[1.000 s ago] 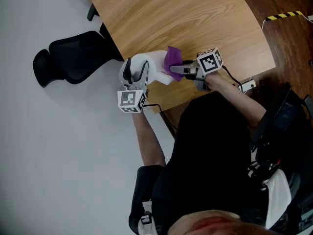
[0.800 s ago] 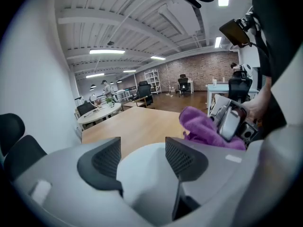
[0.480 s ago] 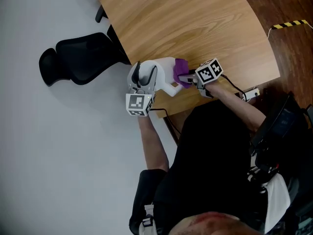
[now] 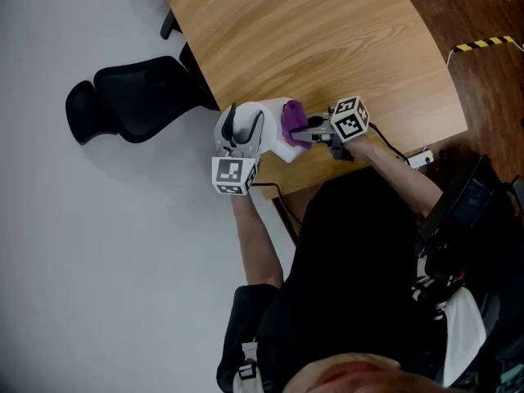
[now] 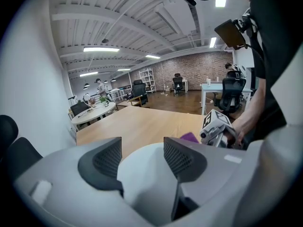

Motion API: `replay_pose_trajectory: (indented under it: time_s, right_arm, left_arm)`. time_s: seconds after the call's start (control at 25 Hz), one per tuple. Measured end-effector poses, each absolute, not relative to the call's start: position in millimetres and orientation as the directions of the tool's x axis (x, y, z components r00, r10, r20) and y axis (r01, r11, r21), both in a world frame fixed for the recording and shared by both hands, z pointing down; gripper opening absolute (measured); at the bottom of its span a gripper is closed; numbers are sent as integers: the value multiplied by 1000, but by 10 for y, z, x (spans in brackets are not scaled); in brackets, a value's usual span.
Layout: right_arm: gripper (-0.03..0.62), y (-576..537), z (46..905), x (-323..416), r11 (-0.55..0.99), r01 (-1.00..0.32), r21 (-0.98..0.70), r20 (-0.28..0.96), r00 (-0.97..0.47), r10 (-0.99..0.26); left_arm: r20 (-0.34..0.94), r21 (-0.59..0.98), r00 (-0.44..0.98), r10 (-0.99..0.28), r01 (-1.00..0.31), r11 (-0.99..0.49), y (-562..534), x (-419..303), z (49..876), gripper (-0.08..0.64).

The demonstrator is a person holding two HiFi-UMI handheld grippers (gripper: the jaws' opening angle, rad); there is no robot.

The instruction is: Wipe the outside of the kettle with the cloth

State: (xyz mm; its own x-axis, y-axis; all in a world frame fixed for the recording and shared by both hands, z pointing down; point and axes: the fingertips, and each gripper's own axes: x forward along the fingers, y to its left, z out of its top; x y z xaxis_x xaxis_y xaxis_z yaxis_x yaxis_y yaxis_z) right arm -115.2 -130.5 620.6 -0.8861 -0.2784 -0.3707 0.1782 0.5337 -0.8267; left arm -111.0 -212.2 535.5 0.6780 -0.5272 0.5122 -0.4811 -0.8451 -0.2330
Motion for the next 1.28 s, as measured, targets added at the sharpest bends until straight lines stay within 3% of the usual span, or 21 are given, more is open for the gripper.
replay_pose_trajectory:
  time_s: [0.24,0.36,0.44,0.52,0.6,0.68,0.76,0.84,0.96,1.04,1.12,1.16,1.28]
  right_arm:
    - [60,-1345,7563,-1360,213,-124,-969,66,-963,-261]
    - [61,-1369,7495,-1225,157,-180,-971,128,-947,-294]
    - [61,-1499,6974,-1056,212,-88,-973,0,-922,-386]
    - [61,-1610,6202,-772,332,107,-937,-268,-830,-489]
    - [61,-1637,5587,-625,449,254,-856,-480,-712,-513]
    - [61,-1650,5504,-710,494,252,-832,-518,-673,-528]
    - [61,-1714,5901,-821,424,188,-886,-432,-668,-606]
    - [61,-1766,6589,-921,246,77,-966,-227,-706,-670]
    - [61,-1687,7582,-1110,-27,-114,-993,108,-807,-580]
    - [61,-1680,7825,-1160,-86,-157,-984,179,-844,-507]
    - [61,-1731,7625,-1106,-54,-134,-990,142,-854,-500]
    - [63,-1764,7345,-1039,0,-78,-997,66,-848,-525]
    - [63,-1704,6083,-766,301,179,-937,-323,-774,-545]
  left_arm:
    - [511,-232,678,-528,-483,-844,-2137,-1177,5443,142]
    - [516,-227,683,-518,-474,-851,-2124,-1141,5454,141]
    - [517,-231,679,-522,-476,-849,-2136,-1132,5420,140]
    - [518,-235,675,-525,-479,-846,-2146,-1114,5408,138]
    - [523,-236,670,-526,-480,-845,-2159,-1104,5409,137]
    - [524,-236,669,-528,-482,-844,-2171,-1115,5413,137]
    - [524,-236,668,-528,-482,-844,-2170,-1122,5423,137]
    - [526,-237,667,-528,-482,-844,-2170,-1118,5432,137]
    - [528,-235,665,-528,-484,-843,-2178,-1126,5467,135]
    - [528,-234,665,-528,-484,-843,-2189,-1149,5495,135]
    - [527,-234,665,-529,-485,-843,-2190,-1170,5499,135]
    - [527,-235,665,-529,-485,-842,-2186,-1170,5492,135]
    - [525,-234,670,-525,-480,-846,-2159,-1115,5467,135]
